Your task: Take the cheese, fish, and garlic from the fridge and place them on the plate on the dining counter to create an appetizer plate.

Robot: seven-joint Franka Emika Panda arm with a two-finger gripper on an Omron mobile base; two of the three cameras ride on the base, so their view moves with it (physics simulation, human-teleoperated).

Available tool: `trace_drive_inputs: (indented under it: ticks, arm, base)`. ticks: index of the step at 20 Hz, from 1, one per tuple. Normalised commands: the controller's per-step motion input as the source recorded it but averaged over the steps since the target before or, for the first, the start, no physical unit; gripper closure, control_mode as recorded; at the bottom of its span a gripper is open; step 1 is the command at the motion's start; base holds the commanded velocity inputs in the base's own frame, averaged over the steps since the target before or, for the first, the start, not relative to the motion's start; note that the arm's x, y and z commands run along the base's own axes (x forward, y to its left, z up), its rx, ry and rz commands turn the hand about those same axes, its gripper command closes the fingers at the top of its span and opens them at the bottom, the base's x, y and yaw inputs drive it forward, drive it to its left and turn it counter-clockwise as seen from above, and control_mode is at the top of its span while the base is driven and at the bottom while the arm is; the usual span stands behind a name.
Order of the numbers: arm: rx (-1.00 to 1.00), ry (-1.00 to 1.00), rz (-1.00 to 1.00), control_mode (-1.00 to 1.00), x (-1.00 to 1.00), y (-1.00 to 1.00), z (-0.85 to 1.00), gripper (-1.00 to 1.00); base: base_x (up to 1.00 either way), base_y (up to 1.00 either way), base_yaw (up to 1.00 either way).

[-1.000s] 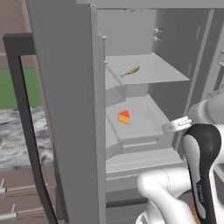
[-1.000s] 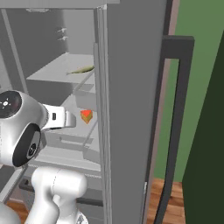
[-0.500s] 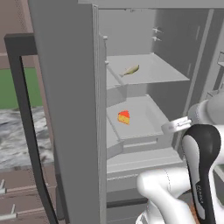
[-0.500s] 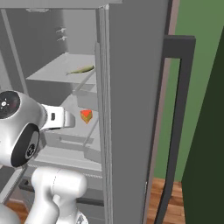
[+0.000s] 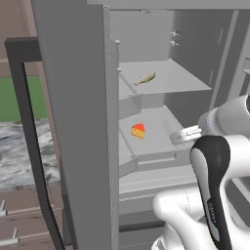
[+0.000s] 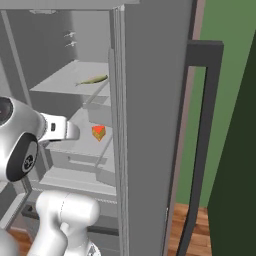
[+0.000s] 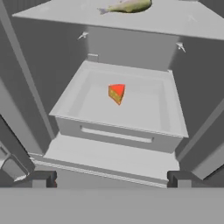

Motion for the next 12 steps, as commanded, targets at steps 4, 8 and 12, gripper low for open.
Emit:
trace_drive_inputs:
  ticks: [4,8,12]
  arm:
    - [0.1,0.0,0.0,-1.0,0.44,-0.18,0.17,-1.0]
    - [0.07,0.0,-0.12,-1.0,0.43,0.0,0.06,-1.0]
    - [0.06,0.0,-0.22,-1.0,0.45,0.0,0.02,-1.0]
  base:
    - [0.0,0.0,0.0]
    - [0.0,0.0,0.0]
    - [0.0,0.0,0.0]
